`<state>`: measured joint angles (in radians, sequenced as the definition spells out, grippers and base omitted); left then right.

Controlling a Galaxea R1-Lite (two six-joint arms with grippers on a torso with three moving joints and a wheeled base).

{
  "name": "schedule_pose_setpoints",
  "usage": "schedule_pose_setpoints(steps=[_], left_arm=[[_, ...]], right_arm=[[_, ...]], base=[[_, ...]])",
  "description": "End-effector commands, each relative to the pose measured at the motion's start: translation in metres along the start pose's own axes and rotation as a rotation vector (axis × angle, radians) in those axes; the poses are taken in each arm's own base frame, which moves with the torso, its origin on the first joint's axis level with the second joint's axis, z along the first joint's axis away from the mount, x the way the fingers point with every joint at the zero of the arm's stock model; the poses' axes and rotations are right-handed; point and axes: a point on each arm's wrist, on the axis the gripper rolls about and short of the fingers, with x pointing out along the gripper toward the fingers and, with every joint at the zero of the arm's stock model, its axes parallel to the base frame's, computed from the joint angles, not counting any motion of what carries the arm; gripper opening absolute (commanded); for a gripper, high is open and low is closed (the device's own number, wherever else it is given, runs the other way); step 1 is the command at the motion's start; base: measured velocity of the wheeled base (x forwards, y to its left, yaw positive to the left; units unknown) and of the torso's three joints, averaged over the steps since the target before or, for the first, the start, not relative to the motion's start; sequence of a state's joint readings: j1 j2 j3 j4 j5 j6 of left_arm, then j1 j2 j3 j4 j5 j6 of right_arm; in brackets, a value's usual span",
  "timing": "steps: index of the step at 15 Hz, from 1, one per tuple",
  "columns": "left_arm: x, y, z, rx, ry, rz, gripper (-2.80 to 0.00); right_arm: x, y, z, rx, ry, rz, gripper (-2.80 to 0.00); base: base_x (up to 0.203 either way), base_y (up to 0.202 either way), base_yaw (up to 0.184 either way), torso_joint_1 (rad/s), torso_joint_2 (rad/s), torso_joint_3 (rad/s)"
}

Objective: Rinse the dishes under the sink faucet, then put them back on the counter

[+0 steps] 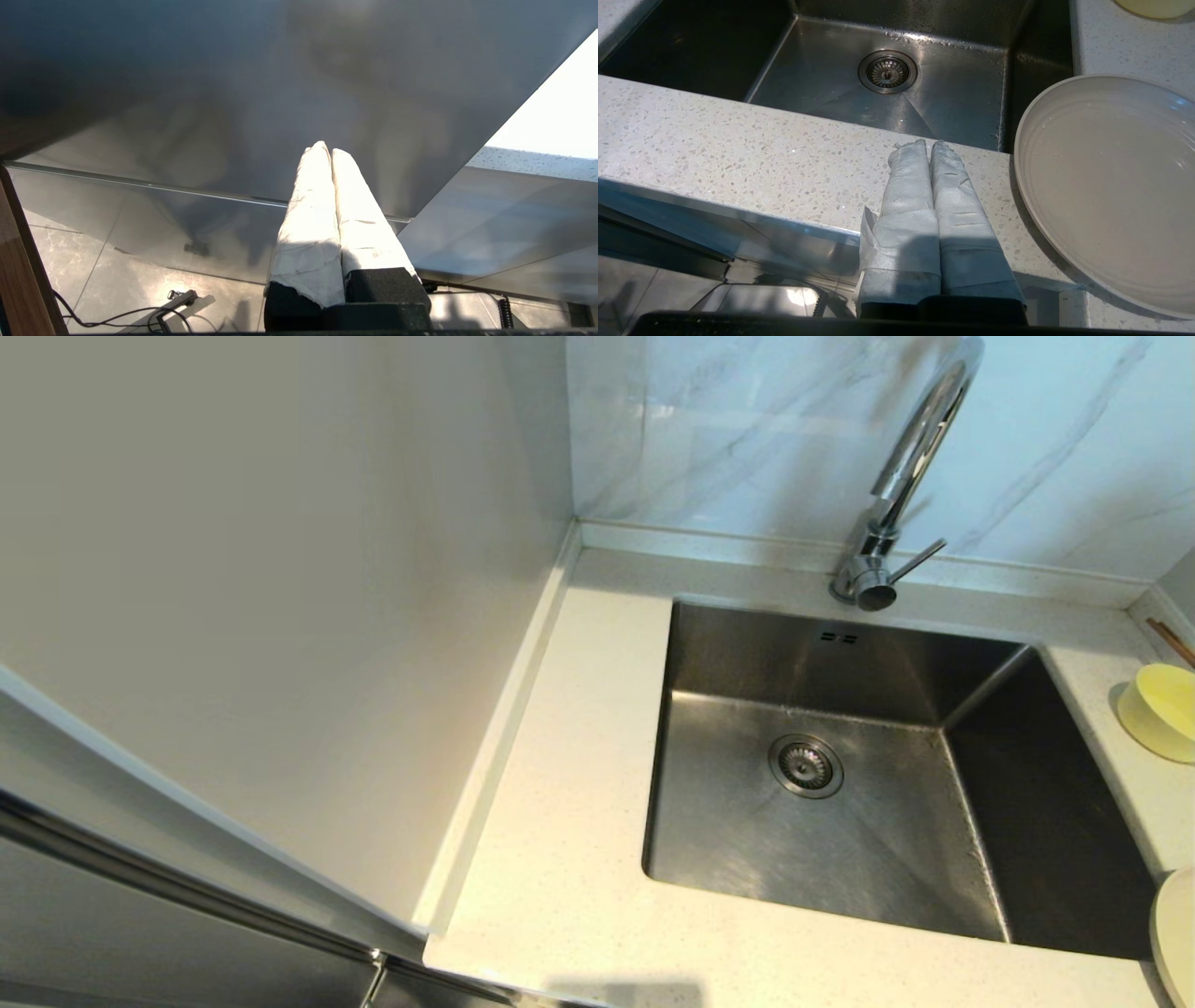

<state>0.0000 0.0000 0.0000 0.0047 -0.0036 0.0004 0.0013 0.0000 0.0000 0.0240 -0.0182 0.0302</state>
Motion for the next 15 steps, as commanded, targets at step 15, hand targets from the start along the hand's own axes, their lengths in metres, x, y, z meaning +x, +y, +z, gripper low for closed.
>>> schedule_pose_setpoints(steps=[15], left_arm=[[0.0, 0.0, 0.0, 0.0, 0.0, -0.001, -2.8]], right_arm=[[0.0008, -0.0001, -0.0025, 0.0, 0.011, 0.0, -2.8]], base=[[0.0, 0.0, 0.0, 0.0, 0.0, 0.0]])
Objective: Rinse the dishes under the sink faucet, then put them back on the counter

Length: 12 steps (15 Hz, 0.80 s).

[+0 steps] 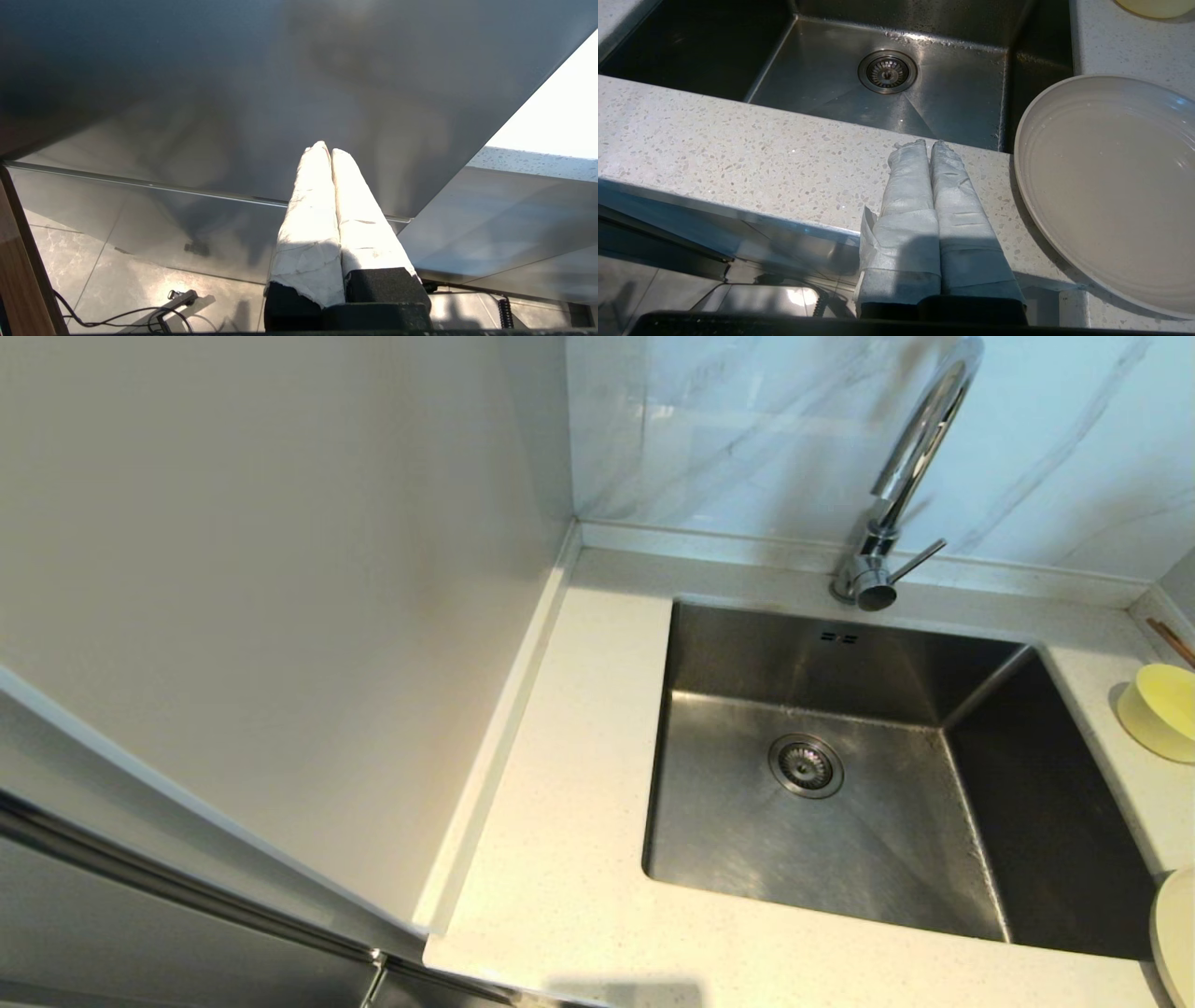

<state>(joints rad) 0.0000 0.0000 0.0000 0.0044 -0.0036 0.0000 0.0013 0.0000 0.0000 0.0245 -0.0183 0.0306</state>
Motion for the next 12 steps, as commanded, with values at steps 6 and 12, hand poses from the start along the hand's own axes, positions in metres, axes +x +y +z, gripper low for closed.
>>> schedule_pose_setpoints(steps=[6, 12], left_arm=[[0.0, 0.0, 0.0, 0.0, 0.0, -0.001, -2.8], [0.0, 0.0, 0.0, 0.0, 0.0, 0.0, -2.8]], right_arm=[[0.0007, -0.0001, -0.0021, 0.0, 0.009, 0.0, -2.8], [0.0008, 0.0, -0.0022, 0.0, 0.01, 0.003, -2.8]], base=[[0.0, 0.0, 0.0, 0.0, 0.0, 0.0], [0.0, 0.0, 0.0, 0.0, 0.0, 0.0]])
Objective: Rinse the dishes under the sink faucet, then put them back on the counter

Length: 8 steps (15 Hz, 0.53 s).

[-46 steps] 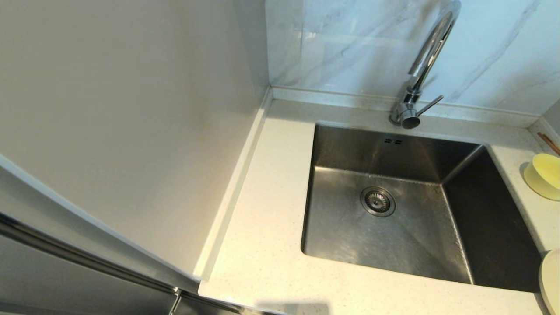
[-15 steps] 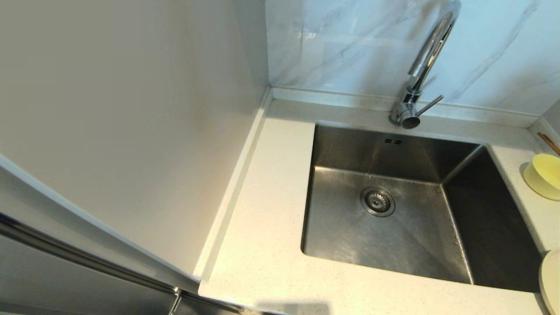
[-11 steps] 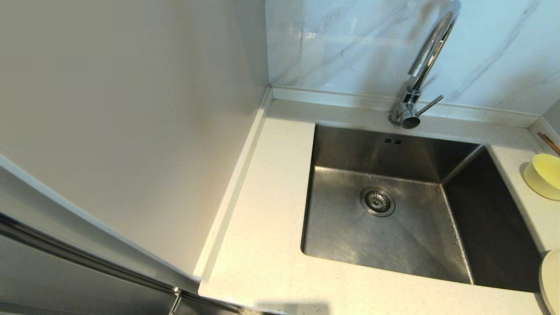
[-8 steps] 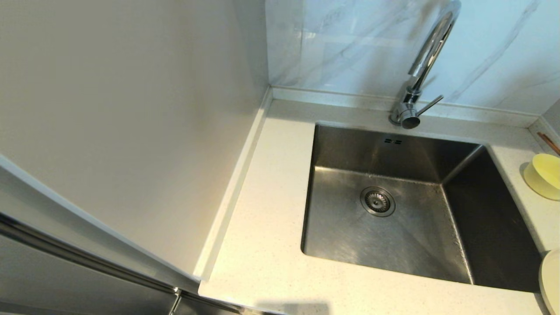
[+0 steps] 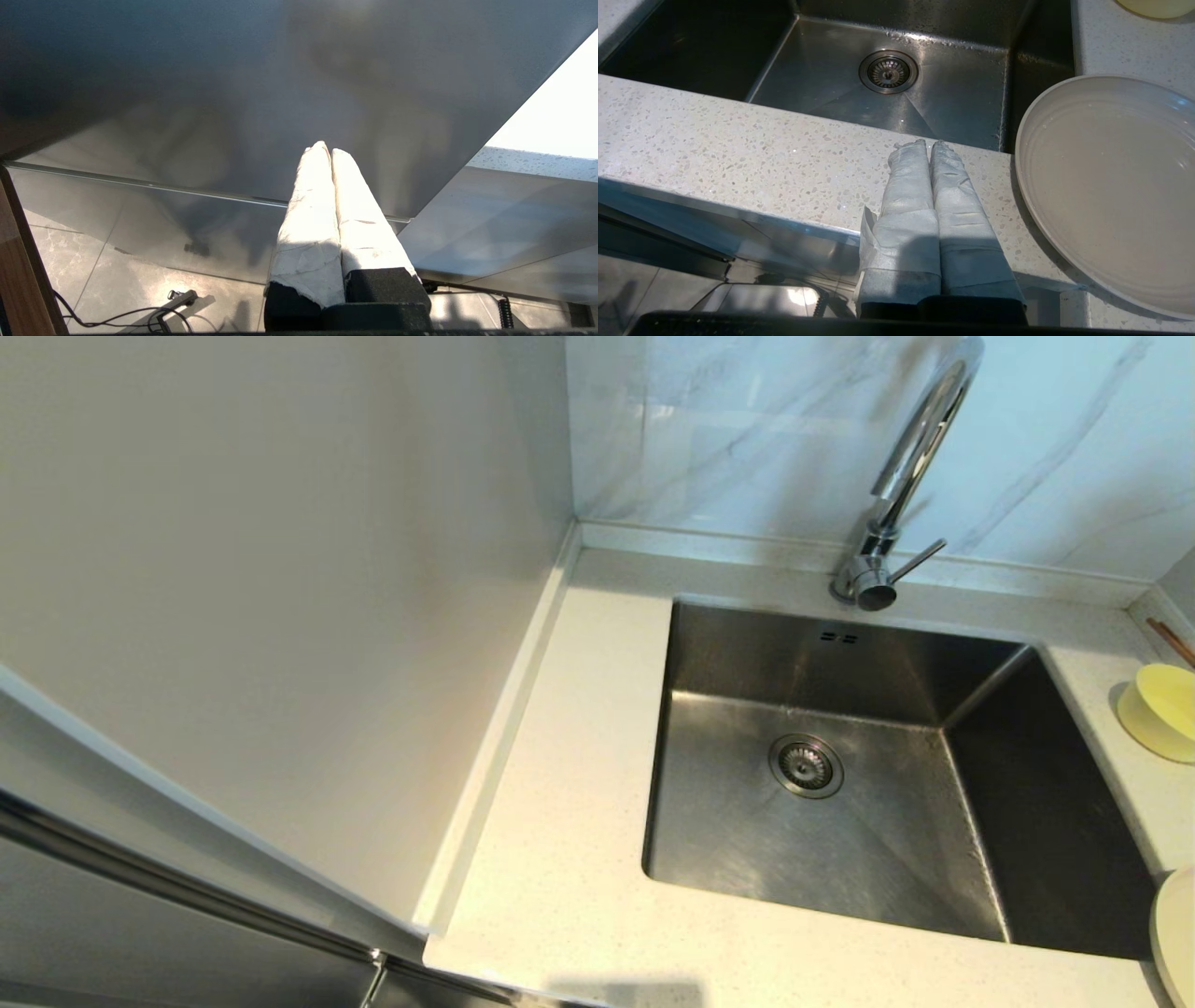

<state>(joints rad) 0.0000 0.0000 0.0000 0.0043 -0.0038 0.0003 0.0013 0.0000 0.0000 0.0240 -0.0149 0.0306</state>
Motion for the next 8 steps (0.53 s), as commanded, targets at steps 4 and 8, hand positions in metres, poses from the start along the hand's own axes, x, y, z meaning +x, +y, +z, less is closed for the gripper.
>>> schedule_pose_setpoints(steps=[4, 8], left_arm=[[0.0, 0.0, 0.0, 0.0, 0.0, 0.001, -2.8], [0.0, 0.0, 0.0, 0.0, 0.0, 0.0, -2.8]], right_arm=[[0.0006, 0.0, -0.0021, -0.012, 0.011, 0.003, -2.8], [0.0007, -0.0001, -0.0022, -0.002, 0.01, -0.002, -2.8]], base=[[0.0, 0.0, 0.0, 0.0, 0.0, 0.0], [0.0, 0.0, 0.0, 0.0, 0.0, 0.0]])
